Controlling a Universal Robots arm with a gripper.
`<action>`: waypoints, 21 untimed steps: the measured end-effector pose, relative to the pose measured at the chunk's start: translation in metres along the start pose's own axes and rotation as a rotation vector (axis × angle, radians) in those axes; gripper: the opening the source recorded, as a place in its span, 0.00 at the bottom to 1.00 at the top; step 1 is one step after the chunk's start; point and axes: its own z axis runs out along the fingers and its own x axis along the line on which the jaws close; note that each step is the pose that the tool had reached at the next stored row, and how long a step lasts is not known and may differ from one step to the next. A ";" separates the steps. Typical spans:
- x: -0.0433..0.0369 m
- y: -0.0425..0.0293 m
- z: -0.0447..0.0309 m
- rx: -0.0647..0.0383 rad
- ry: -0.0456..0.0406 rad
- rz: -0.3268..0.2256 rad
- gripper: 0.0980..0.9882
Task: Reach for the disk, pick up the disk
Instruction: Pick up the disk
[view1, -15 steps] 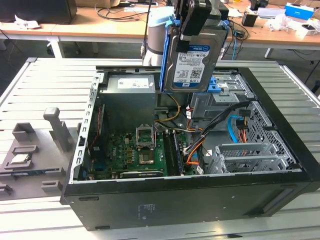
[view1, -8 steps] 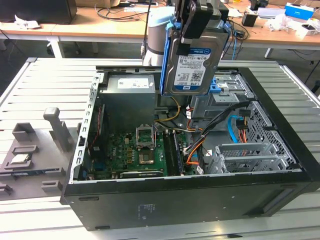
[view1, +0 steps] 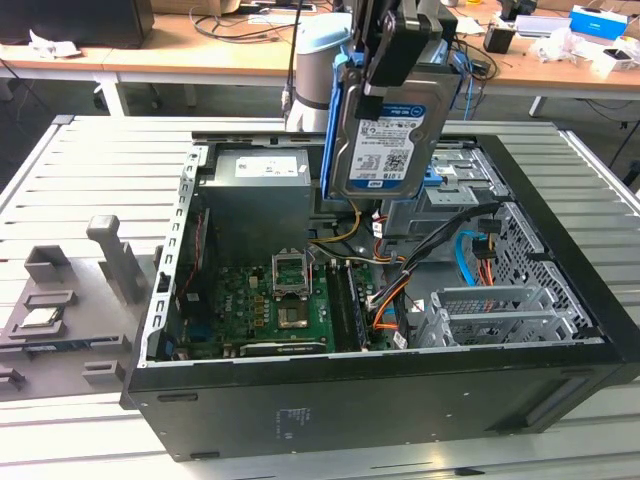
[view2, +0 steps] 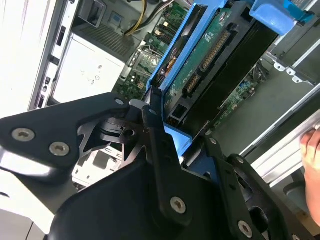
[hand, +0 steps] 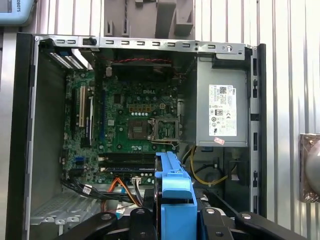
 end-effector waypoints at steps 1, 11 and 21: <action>0.0010 0.0000 0.0001 0.000 0.0000 0.000 0.30; 0.0157 0.0002 0.0017 0.000 -0.0001 0.000 0.30; 0.0323 0.0004 0.0033 0.000 -0.0001 0.000 0.30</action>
